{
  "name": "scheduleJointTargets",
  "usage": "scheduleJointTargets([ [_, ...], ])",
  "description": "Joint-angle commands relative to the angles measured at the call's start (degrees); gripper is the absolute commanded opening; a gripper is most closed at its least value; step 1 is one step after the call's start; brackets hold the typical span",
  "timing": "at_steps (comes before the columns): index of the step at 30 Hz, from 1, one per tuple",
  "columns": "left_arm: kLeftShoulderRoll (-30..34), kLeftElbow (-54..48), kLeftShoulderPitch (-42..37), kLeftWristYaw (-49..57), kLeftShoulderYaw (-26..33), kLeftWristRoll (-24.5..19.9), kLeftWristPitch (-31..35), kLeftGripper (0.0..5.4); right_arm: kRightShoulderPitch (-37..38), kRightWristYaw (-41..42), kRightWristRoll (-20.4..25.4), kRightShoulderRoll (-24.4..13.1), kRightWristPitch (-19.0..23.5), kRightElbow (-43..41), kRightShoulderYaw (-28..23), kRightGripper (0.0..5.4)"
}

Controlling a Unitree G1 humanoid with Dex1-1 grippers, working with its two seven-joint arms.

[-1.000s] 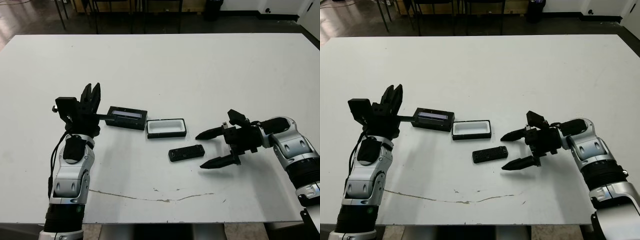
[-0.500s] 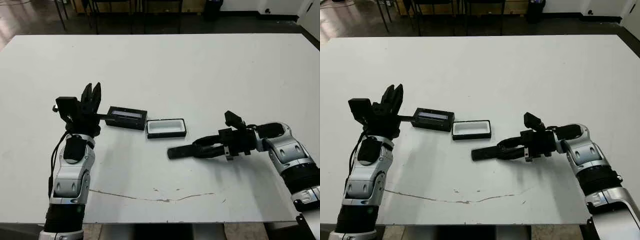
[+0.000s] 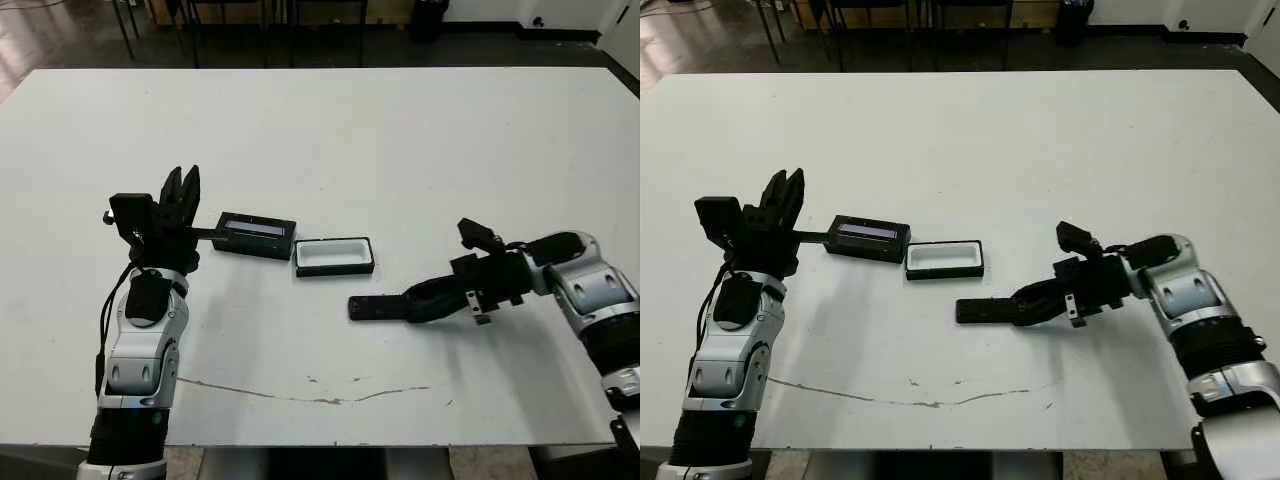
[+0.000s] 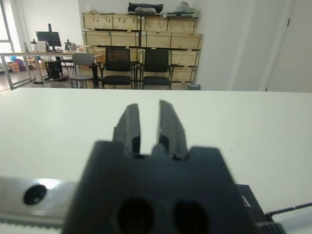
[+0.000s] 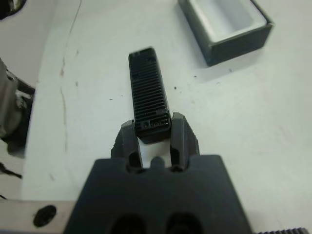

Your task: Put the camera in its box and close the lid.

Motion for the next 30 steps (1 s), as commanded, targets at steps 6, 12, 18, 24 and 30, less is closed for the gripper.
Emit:
scheduleJointTargets([
  [6, 0.6, 0.2, 0.3, -0.2, 0.0, 0.1, 1.0, 0.00, -0.3, -2.7, 8.7, -0.2, 8.3, -8.6, -7.4, 0.01],
  [12, 0.5, 0.2, 0.4, 0.2, -0.2, 0.8, 1.1, 0.00, -5.2, -6.8, 10.9, 0.4, 11.8, -10.4, -9.8, 0.01],
  [18, 0.3, 0.3, 0.6, 0.4, -0.5, 0.8, 0.7, 0.00, -11.6, -7.3, 9.6, 2.7, 6.5, -4.5, -9.3, 0.01],
  [24, -0.1, -0.1, 1.0, 1.1, -0.6, 0.7, 1.4, 0.00, -15.0, -9.2, 6.6, 6.0, 0.8, 4.6, -8.5, 0.01],
  [30, 0.1, 0.3, 1.4, 1.1, -0.8, 1.6, 0.3, 0.00, -17.2, -11.1, 2.1, 7.5, -2.2, 11.0, -7.0, 0.01],
])
